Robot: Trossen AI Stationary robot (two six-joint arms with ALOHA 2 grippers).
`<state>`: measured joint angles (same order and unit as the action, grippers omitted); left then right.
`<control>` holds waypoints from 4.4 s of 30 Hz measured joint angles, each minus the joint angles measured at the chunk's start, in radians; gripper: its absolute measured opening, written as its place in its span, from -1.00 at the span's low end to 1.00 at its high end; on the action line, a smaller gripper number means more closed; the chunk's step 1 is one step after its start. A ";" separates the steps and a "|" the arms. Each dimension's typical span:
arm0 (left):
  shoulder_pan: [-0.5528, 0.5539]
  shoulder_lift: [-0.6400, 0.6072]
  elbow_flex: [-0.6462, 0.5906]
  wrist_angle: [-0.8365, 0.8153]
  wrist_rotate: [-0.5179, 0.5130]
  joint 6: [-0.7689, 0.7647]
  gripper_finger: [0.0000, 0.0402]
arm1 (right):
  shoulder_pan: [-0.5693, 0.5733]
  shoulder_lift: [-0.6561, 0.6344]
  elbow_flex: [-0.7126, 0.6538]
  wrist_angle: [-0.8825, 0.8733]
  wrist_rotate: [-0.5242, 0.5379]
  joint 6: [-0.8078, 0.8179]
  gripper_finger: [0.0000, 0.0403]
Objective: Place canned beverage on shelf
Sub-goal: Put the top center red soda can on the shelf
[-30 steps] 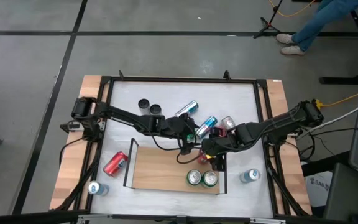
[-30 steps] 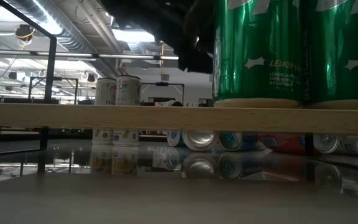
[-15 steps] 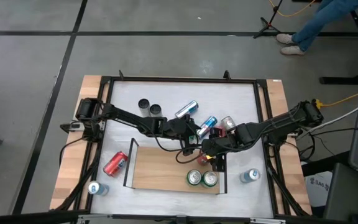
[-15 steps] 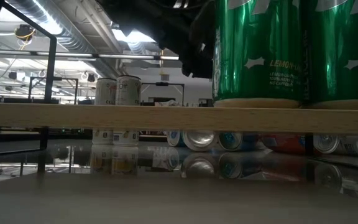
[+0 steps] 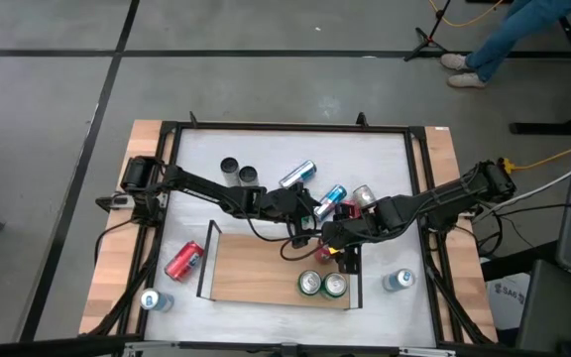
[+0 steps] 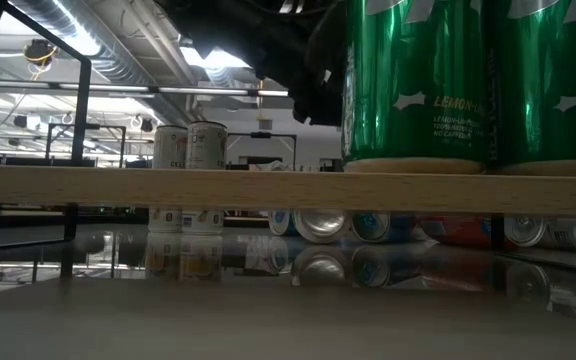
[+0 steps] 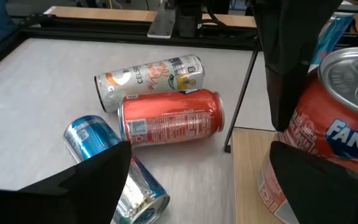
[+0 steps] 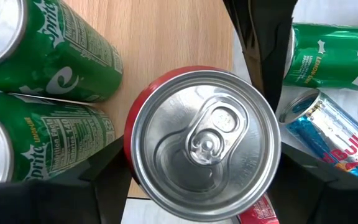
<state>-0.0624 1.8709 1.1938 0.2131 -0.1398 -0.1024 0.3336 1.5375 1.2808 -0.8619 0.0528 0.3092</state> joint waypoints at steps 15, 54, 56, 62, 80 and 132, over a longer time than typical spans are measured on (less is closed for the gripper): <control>0.000 0.000 0.000 -0.001 0.000 0.005 0.88 | 0.000 0.000 0.000 0.000 0.000 0.000 0.44; 0.000 -0.001 0.000 0.000 0.000 0.008 0.88 | 0.000 -0.015 0.083 -0.074 -0.010 -0.024 0.90; -0.001 -0.001 0.000 0.000 0.000 0.008 0.88 | 0.000 -0.015 0.109 -0.095 -0.010 -0.036 0.90; -0.022 -0.001 0.000 0.023 -0.001 0.008 0.88 | 0.000 -0.016 0.133 -0.100 0.010 -0.082 0.90; -0.039 -0.002 0.000 0.029 0.000 0.008 0.88 | -0.001 -0.016 0.133 -0.144 0.269 -0.084 0.90; -0.077 -0.002 0.000 0.027 0.000 0.008 0.88 | 0.000 0.050 0.132 -0.203 0.171 -0.083 0.90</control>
<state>-0.1394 1.8694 1.1938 0.2405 -0.1400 -0.0944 0.3336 1.5873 1.4128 -1.0647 0.2240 0.2266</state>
